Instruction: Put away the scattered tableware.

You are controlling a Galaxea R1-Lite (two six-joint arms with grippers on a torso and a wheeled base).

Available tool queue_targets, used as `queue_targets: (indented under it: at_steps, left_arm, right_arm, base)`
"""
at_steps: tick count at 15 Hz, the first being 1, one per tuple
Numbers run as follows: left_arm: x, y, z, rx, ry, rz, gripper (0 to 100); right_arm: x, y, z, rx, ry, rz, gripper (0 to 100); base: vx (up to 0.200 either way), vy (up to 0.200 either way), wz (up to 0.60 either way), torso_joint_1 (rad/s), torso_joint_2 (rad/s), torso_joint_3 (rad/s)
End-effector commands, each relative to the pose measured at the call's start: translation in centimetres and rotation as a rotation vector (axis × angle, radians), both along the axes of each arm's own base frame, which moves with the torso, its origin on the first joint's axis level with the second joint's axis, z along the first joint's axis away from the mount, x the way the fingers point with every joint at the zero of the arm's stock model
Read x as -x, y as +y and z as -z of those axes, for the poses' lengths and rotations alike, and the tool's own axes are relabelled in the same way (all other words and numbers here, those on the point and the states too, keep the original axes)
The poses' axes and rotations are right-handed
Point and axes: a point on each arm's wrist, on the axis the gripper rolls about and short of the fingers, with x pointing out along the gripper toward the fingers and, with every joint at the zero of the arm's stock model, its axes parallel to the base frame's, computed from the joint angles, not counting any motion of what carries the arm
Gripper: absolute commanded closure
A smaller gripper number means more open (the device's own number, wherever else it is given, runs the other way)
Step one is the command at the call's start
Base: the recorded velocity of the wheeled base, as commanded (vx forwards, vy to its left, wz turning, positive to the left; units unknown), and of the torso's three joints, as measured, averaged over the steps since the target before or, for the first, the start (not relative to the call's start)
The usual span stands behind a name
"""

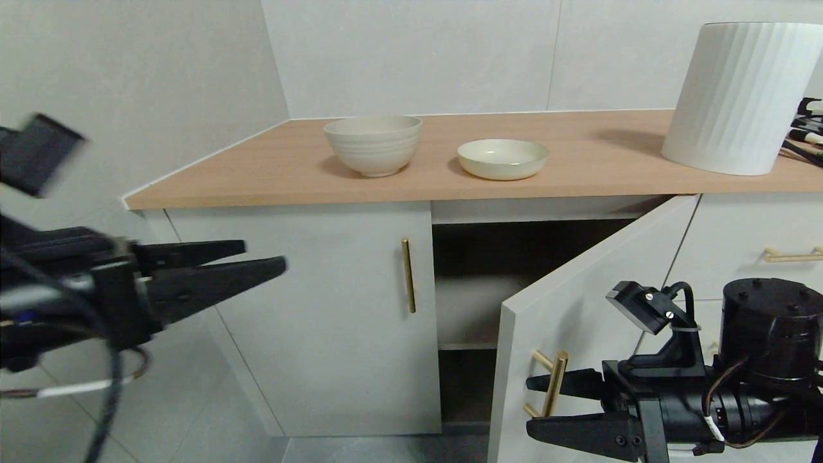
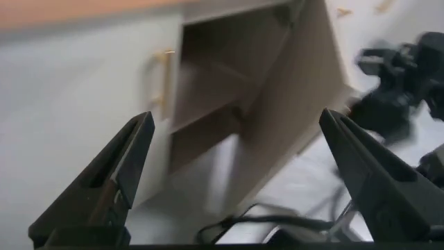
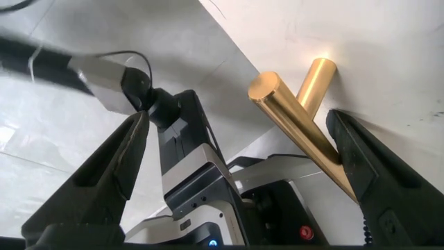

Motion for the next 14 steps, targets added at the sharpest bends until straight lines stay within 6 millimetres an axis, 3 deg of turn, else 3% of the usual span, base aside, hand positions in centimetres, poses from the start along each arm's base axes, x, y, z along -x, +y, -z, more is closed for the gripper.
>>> queue_targets:
  at_steps: [1, 3, 5, 12, 13, 14]
  left_arm:
    - [-7.2, -7.4, 9.3, -0.007, 0.241, 0.159, 0]
    - [-8.5, -10.4, 13.0, -0.041, 0.221, 0.123, 0]
    - [-8.9, -11.7, 14.2, -0.029, 0.173, 0.049, 0]
    - [-7.8, -12.8, 14.1, -0.002, 0.163, 0.078, 0]
    - [-7.5, -13.1, 14.2, -0.006, 0.168, 0.09, 100]
    - [-7.4, -13.4, 14.4, -0.009, 0.173, 0.1, 100]
  right_arm:
    - [0.0, 0.0, 0.0, 0.002, 0.002, 0.002, 0]
    - [0.0, 0.0, 0.1, 0.003, 0.003, -0.001, 0]
    - [0.0, 0.0, 0.2, 0.004, 0.005, -0.001, 0]
    - [0.0, 0.0, 0.2, 0.004, 0.005, -0.001, 0]
    - [0.0, 0.0, 0.2, 0.006, 0.008, -0.001, 0]
    - [0.0, 0.1, 0.2, 0.006, 0.008, -0.001, 0]
  base:
    - [0.0, 0.0, 0.0, 0.0, 0.0, 0.0]
    - [0.0, 0.0, 0.0, 0.0, 0.0, 0.0]
    - [0.0, 0.0, 0.0, 0.0, 0.0, 0.0]
    - [0.0, 0.0, 0.0, 0.0, 0.0, 0.0]
    - [0.0, 0.0, 0.0, 0.0, 0.0, 0.0]
    - [0.0, 0.0, 0.0, 0.0, 0.0, 0.0]
